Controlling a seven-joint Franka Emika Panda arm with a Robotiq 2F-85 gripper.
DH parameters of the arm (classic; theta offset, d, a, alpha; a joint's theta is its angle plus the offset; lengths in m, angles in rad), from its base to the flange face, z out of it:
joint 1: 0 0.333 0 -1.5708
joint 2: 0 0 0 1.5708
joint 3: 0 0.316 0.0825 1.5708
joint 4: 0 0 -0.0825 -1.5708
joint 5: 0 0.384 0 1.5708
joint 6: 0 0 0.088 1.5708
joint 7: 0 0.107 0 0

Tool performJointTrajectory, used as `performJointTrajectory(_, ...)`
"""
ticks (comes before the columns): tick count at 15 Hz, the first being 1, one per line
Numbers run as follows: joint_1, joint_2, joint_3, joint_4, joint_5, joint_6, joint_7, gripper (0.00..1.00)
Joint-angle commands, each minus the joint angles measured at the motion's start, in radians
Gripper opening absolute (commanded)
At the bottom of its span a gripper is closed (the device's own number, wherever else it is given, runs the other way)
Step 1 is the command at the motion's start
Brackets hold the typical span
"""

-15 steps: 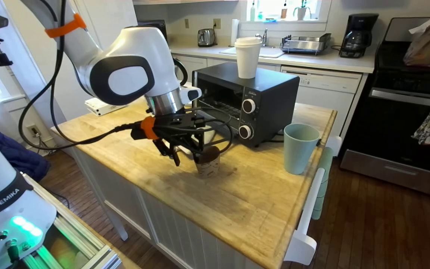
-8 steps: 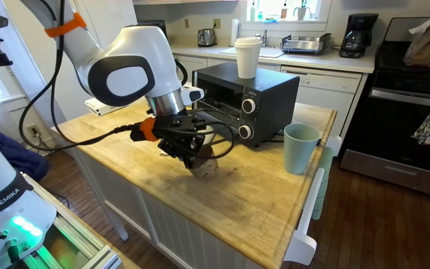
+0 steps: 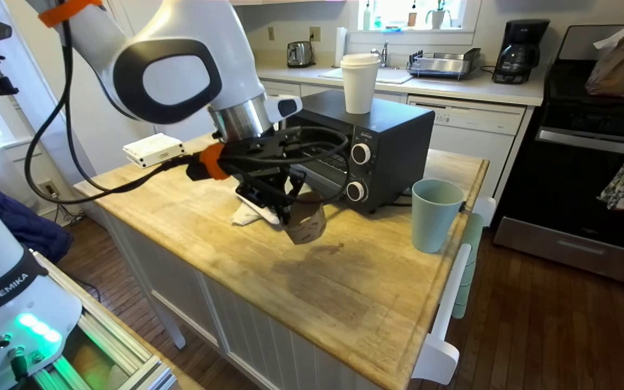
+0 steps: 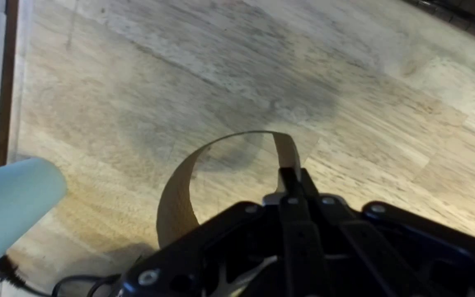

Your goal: Put the brown object on top of the oven then the cup inside

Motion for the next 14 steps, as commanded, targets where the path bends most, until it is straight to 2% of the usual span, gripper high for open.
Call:
performJointTrajectory(1,0.034,-0.238,0.021,-0.001,0.035,-0.153,-0.13,0.0)
performJointTrajectory(2,0.038,-0.301,0.037,-0.009,0.017,-0.197,-0.149,0.0)
performJointTrajectory(4,0.094,-0.34,0.058,0.064,0.064,-0.332,-0.207,0.0)
performJointTrajectory(7,0.195,-0.336,0.048,0.198,0.214,-0.573,-0.285,0.0)
performJointTrajectory(8,0.142,-0.35,0.066,0.122,0.135,-0.459,-0.222,0.01)
performJointTrajectory(10,0.178,-0.352,0.068,0.175,0.185,-0.546,-0.249,0.01)
performJointTrajectory(12,0.181,-0.347,0.067,0.184,0.19,-0.555,-0.254,0.01)
performJointTrajectory(14,0.174,-0.323,0.073,0.175,0.199,-0.529,-0.202,0.0)
